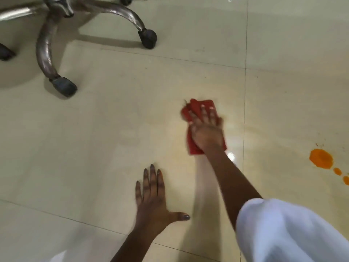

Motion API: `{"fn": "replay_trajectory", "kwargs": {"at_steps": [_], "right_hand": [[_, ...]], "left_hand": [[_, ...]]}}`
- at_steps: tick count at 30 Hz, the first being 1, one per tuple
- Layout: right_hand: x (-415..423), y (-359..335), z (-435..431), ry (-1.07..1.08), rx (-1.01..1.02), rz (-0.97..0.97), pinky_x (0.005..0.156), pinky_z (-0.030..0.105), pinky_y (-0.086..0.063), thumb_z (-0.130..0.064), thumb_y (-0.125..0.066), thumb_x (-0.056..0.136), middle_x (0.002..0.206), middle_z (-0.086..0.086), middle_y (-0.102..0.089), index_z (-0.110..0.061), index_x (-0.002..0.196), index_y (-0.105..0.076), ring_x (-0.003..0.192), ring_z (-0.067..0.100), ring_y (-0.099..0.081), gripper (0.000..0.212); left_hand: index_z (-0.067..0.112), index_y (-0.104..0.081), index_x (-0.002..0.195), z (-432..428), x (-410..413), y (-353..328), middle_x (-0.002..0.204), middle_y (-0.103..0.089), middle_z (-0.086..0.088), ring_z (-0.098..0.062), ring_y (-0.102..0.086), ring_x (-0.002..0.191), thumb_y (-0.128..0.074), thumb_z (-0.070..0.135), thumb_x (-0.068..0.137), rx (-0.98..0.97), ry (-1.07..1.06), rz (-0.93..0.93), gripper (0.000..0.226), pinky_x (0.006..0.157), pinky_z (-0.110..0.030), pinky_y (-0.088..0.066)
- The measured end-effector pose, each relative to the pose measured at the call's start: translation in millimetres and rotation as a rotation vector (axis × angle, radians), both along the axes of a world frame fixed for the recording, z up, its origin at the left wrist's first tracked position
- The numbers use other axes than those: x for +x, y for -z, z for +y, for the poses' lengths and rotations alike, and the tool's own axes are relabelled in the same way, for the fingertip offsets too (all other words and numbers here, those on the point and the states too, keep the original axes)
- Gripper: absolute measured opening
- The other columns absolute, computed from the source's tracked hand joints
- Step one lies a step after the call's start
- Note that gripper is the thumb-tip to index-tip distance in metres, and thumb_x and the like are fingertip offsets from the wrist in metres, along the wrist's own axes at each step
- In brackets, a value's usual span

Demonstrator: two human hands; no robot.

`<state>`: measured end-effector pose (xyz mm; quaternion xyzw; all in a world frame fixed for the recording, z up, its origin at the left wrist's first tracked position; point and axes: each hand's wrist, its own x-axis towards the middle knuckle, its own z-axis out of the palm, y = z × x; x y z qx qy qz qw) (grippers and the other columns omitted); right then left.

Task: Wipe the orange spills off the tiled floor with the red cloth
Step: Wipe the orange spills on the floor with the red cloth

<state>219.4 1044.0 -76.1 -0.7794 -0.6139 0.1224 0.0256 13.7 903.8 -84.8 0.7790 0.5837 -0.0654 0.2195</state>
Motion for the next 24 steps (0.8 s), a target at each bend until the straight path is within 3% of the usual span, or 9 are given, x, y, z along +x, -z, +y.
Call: {"fn": "replay_trajectory", "kwargs": {"at_steps": [3,5,7,8,11,15,19,22,24], "right_hand": [[-59.3,0.5,-12.9,-0.367,-0.007,0.067,0.114,0.051,0.0,-0.038,-0.02,0.097,0.158,-0.001,-0.006,-0.039,0.145,-0.021,0.144,0.024,0.004,0.048],[-50.9,5.7,-54.2,-0.575,0.072,0.058,0.112,0.053,-0.009,-0.039,-0.02,0.093,0.154,0.0,-0.023,-0.038,0.14,-0.035,0.144,0.025,-0.012,0.049],[-21.9,7.1,-60.6,-0.505,0.117,0.018,0.108,0.057,-0.02,-0.038,-0.024,0.09,0.148,0.002,-0.037,-0.035,0.135,-0.045,0.139,0.027,-0.027,0.05],[-10.8,9.7,-46.8,-0.388,0.122,-0.004,0.108,0.057,-0.019,-0.038,-0.023,0.09,0.149,0.003,-0.035,-0.035,0.136,-0.043,0.14,0.027,-0.026,0.051],[-22.9,5.0,8.9,-0.108,0.01,0.008,0.112,0.053,-0.003,-0.039,-0.02,0.097,0.158,-0.002,-0.006,-0.041,0.145,-0.02,0.144,0.023,0.002,0.048],[-64.0,-5.4,-34.1,-0.483,-0.031,0.02,0.114,0.055,-0.002,-0.038,-0.02,0.097,0.158,0.0,-0.003,-0.041,0.145,-0.018,0.144,0.026,0.006,0.048],[-22.2,5.3,-157.5,-0.644,0.043,-0.016,0.11,0.055,-0.019,-0.045,-0.031,0.093,0.153,-0.001,-0.027,-0.042,0.138,-0.034,0.142,0.026,-0.018,0.046],[30.0,10.2,-153.8,-0.375,0.068,-0.096,0.111,0.053,-0.017,-0.048,-0.026,0.091,0.153,0.002,-0.028,-0.041,0.141,-0.03,0.142,0.025,-0.015,0.051],[21.0,6.5,-122.3,-0.149,0.041,-0.087,0.113,0.055,-0.01,-0.052,-0.013,0.089,0.157,0.001,-0.013,-0.042,0.144,-0.021,0.144,0.027,-0.005,0.057]], "left_hand": [[0.001,-0.017,0.145,-1.8,-4.7,-1.7,0.156,-0.004,-0.014,-0.029,-0.003,0.142,-0.025,0.1,0.044,-0.001,-0.038,-0.027,0.142,0.109,-0.046,0.0],[0.0,-0.016,0.145,-2.5,-11.1,-2.1,0.155,-0.006,-0.017,-0.032,-0.003,0.142,-0.023,0.101,0.045,-0.009,-0.125,-0.045,0.142,0.109,-0.047,-0.001],[-0.002,-0.021,0.143,-5.3,-12.4,-0.8,0.153,-0.009,-0.02,-0.035,-0.005,0.141,-0.02,0.101,0.043,-0.019,-0.143,-0.041,0.144,0.108,-0.048,-0.004],[-0.002,-0.023,0.142,-6.1,-12.1,-0.1,0.153,-0.01,-0.021,-0.036,-0.006,0.141,-0.02,0.101,0.042,-0.025,-0.141,-0.033,0.144,0.108,-0.048,-0.003],[0.0,-0.021,0.143,-6.7,-10.8,1.9,0.153,-0.008,-0.022,-0.034,-0.005,0.141,-0.021,0.101,0.04,-0.031,-0.146,-0.018,0.144,0.109,-0.044,0.004],[0.02,0.018,0.141,-8.9,-16.0,-3.5,0.153,0.02,-0.013,-0.021,0.026,0.139,-0.018,0.103,0.032,0.013,-0.16,-0.1,0.142,0.111,-0.039,0.015],[0.019,0.017,0.144,-16.8,-22.9,-5.0,0.154,0.01,-0.013,-0.019,0.02,0.14,-0.027,0.101,0.039,0.004,-0.093,-0.16,0.14,0.111,-0.037,0.01],[0.02,0.027,0.142,-30.0,-18.2,-3.5,0.154,0.023,-0.003,-0.016,0.022,0.14,-0.034,0.097,0.044,-0.013,0.024,-0.16,0.139,0.112,-0.035,0.01],[0.023,0.032,0.139,-35.6,-10.5,-2.5,0.152,0.028,0.005,-0.013,0.023,0.14,-0.041,0.092,0.051,0.016,0.086,-0.202,0.134,0.112,-0.029,0.014]]}}
